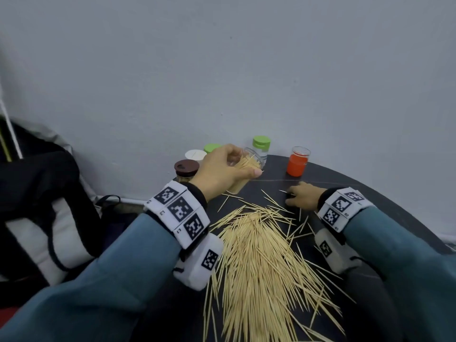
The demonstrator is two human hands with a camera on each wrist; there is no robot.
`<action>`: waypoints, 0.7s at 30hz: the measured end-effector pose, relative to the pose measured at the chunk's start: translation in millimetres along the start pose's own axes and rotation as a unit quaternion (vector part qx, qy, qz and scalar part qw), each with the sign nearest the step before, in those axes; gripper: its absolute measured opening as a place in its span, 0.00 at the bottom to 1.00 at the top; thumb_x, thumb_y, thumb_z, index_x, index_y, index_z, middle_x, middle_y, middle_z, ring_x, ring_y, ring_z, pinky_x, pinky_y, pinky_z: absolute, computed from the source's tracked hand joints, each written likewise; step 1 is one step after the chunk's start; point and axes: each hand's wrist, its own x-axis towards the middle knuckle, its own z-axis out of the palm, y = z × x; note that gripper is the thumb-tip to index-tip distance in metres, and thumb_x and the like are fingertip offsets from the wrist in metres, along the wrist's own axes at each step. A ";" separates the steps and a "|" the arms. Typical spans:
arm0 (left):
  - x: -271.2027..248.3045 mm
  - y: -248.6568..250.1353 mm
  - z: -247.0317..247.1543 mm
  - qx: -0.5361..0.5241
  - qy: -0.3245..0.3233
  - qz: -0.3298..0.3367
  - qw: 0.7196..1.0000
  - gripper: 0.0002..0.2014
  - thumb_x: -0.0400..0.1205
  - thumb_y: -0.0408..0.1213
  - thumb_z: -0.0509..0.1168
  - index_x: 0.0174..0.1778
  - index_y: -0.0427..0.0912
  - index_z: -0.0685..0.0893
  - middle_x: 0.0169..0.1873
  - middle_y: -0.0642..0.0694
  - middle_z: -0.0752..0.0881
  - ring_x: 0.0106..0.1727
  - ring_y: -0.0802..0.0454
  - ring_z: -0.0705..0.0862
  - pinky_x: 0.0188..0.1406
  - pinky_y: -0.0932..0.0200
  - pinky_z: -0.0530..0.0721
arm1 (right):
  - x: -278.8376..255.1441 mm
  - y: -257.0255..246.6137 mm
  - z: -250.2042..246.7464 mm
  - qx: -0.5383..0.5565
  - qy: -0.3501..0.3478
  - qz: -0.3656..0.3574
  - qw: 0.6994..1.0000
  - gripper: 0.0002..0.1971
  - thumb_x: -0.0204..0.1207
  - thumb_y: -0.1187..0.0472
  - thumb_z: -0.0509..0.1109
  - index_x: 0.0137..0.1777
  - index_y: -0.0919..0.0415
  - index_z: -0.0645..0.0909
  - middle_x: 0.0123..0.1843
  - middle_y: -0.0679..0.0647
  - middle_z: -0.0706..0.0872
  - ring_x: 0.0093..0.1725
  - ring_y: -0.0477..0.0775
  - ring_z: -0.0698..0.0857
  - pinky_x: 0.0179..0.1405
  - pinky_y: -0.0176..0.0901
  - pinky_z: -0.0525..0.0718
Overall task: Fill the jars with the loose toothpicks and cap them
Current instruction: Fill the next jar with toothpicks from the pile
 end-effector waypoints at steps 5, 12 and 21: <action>-4.4 -3.7 -7.7 0.013 -0.003 0.003 1.000 0.27 0.68 0.42 0.79 0.62 0.40 0.80 0.52 0.50 0.82 0.53 0.56 0.79 0.58 0.60 0.77 | -34.8 -33.1 4.0 0.005 -0.019 -0.044 0.999 0.32 0.80 0.41 0.58 0.75 0.64 0.68 0.72 0.64 0.66 0.72 0.62 0.70 0.70 0.51 0.71; -11.8 -8.8 -14.1 0.015 -0.001 0.004 1.000 0.29 0.68 0.41 0.79 0.63 0.37 0.80 0.57 0.43 0.84 0.57 0.51 0.81 0.59 0.59 0.77 | -66.1 -57.0 12.2 -0.008 -0.020 -0.037 0.999 0.33 0.77 0.40 0.64 0.71 0.65 0.70 0.71 0.61 0.68 0.69 0.60 0.73 0.66 0.53 0.74; -29.6 1.5 -12.3 0.004 -0.019 0.011 1.000 0.26 0.69 0.41 0.79 0.62 0.41 0.80 0.55 0.49 0.83 0.55 0.55 0.79 0.53 0.65 0.74 | -81.7 -66.1 5.3 -0.043 0.011 0.009 0.999 0.22 0.80 0.48 0.64 0.68 0.62 0.73 0.68 0.57 0.78 0.69 0.58 0.74 0.71 0.60 0.65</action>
